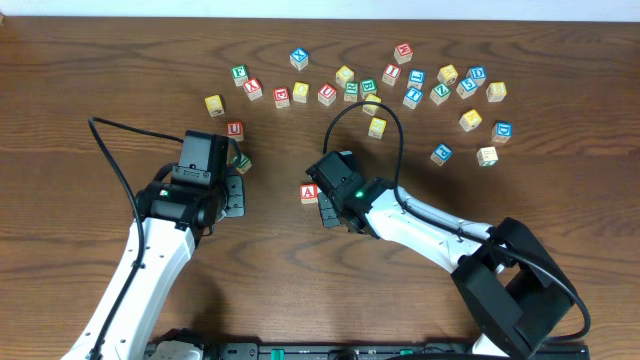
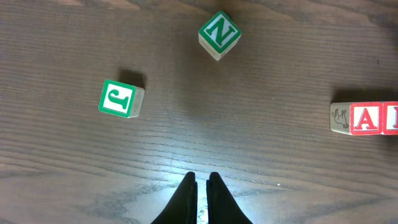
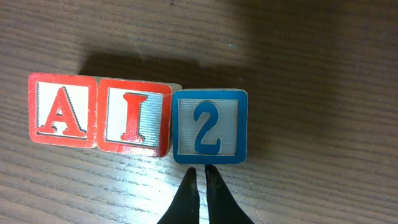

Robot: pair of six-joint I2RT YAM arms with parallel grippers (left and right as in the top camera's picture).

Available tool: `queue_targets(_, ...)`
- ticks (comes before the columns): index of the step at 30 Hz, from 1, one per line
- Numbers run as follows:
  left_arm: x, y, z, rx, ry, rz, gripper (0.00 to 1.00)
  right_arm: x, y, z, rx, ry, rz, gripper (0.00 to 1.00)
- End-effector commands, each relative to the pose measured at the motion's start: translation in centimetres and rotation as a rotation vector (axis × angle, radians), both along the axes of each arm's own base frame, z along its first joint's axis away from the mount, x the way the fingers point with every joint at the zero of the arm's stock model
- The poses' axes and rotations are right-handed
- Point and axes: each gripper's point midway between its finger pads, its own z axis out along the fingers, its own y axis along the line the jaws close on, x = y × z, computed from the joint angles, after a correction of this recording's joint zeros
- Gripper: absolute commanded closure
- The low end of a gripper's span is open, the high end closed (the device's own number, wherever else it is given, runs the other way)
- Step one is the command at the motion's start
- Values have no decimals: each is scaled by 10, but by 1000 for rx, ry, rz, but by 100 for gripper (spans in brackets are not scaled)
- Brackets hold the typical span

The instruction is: Spell out AI2

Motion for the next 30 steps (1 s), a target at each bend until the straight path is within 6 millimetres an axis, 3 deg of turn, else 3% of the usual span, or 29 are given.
queue_targets(1, 7, 3, 8, 11, -23, 10, 92, 0, -3, -3, -22, -8, 2, 99)
queue_targets(13, 7, 3, 8, 11, -23, 10, 92, -15, -19, -9, -69, 63, -63, 99)
queue_targets(30, 7, 3, 8, 12, -23, 9, 92, -4, -43, -6, -137, 3, -220, 99)
